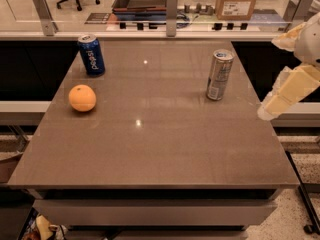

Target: Move redbull can near orange

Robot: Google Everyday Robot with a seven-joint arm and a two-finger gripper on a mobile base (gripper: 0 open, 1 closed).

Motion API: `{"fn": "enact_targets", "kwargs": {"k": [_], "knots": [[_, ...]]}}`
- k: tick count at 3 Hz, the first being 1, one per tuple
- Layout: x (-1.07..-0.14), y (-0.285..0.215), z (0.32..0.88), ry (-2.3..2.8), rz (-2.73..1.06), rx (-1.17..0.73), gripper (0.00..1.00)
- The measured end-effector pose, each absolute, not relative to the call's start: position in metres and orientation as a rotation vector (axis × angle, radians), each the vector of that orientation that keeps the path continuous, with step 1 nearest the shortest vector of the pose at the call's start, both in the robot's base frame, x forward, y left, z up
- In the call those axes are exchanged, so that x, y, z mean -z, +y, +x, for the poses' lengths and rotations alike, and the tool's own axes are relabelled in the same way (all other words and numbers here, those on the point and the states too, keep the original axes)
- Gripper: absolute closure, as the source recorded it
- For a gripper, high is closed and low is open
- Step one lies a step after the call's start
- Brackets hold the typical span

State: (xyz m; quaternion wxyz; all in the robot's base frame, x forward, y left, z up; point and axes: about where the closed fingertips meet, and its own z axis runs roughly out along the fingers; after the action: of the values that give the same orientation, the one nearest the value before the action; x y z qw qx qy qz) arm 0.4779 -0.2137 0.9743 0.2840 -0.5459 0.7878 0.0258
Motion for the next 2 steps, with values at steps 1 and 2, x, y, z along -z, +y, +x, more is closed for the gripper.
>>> {"fn": "enact_targets", "kwargs": {"k": [1, 2], "knots": [[-0.967, -0.202, 0.502, 2.039, -1.389, -0.176, 0.0], [-0.958, -0.186, 0.525, 1.974, -1.326, -0.266, 0.0]]}}
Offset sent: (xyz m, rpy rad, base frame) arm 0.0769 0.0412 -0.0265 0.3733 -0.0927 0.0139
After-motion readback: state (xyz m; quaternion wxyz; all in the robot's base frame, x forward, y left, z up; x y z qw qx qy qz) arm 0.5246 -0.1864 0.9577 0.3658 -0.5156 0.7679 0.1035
